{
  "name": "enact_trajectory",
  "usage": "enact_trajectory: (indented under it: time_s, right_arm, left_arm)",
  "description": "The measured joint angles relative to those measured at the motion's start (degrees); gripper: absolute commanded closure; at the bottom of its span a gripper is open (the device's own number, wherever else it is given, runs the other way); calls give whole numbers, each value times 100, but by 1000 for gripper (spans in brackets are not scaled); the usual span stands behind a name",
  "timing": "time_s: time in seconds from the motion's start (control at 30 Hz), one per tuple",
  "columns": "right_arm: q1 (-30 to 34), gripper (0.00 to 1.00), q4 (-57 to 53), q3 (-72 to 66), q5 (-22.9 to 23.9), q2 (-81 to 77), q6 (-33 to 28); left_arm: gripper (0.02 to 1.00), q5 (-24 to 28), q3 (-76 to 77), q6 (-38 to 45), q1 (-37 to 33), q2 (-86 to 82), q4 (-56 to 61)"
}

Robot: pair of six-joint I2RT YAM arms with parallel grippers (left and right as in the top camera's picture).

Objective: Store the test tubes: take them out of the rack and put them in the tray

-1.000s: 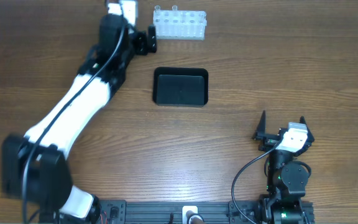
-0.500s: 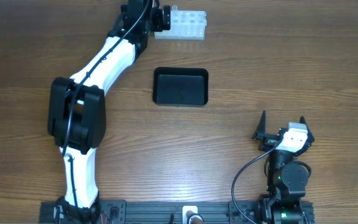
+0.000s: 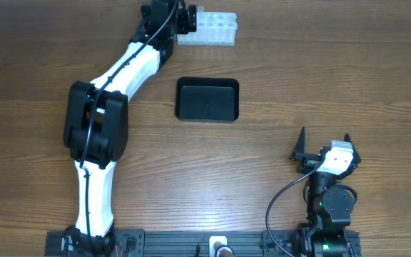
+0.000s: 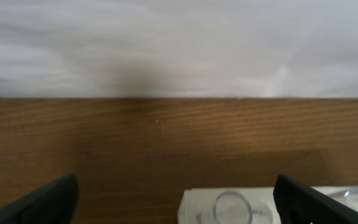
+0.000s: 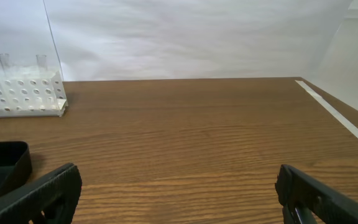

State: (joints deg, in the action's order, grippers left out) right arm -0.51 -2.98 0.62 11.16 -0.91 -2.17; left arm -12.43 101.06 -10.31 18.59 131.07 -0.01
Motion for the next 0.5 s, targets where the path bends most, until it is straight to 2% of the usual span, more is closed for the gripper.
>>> enact_trajectory:
  time_s: [0.2,0.5]
  right_arm:
    - [0,9,0,0,0,0,2]
    - [0,7,0,0,0,0,0]
  left_arm:
    - [167,-9,98,-28,0,144,114]
    - [279,13,109,-26,22,267,111]
